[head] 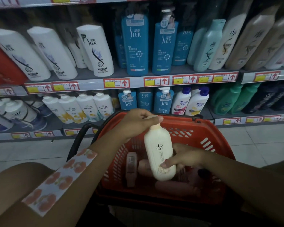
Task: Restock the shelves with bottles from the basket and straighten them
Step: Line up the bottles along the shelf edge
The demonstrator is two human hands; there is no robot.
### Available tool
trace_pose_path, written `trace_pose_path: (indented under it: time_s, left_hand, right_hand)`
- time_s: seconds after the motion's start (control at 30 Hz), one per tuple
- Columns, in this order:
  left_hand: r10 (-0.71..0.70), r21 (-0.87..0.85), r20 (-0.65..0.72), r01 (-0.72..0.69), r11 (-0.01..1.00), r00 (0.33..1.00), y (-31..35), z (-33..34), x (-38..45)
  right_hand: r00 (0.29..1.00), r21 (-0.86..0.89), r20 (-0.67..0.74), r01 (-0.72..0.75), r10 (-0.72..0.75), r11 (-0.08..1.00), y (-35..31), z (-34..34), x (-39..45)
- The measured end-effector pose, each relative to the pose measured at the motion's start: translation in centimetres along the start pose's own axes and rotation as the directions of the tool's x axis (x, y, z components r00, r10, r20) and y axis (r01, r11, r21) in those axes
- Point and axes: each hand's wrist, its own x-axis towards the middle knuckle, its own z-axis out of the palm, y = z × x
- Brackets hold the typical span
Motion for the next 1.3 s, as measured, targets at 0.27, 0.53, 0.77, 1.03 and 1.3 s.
trace_pose_path:
  time_s: [0.27,0.53,0.77,1.03,1.3]
  left_hand:
    - [-0.101,-0.236,0.022,0.103,0.966,0.995,0.8,-0.1,-0.2]
    - [-0.102,-0.535,0.050,0.113,0.837,0.994,1.4,-1.2,-1.2]
    - [0.027,-0.827,0.088,0.058,0.559,0.996,2.8,-3.5,-3.7]
    - [0.153,-0.885,0.039,-0.037,0.464,0.987,5.0,-6.8,-7.2]
    - [0.326,-0.932,-0.064,-0.173,0.318,0.943,6.6,-10.8,-9.2]
  right_hand:
    - [0.998,0.033,-0.034,0.052,-0.051,0.998,-0.5,0.4,-0.1]
    - [0.993,0.020,-0.059,0.099,-0.098,0.995,-2.2,1.4,-1.0]
    - [0.973,0.006,-0.127,0.197,-0.195,0.980,-5.4,1.7,-2.7]
    - [0.939,-0.054,-0.136,0.311,-0.315,0.949,-11.4,1.3,-5.8]
    - [0.864,-0.119,-0.209,0.442,-0.457,0.889,-19.4,2.1,-7.0]
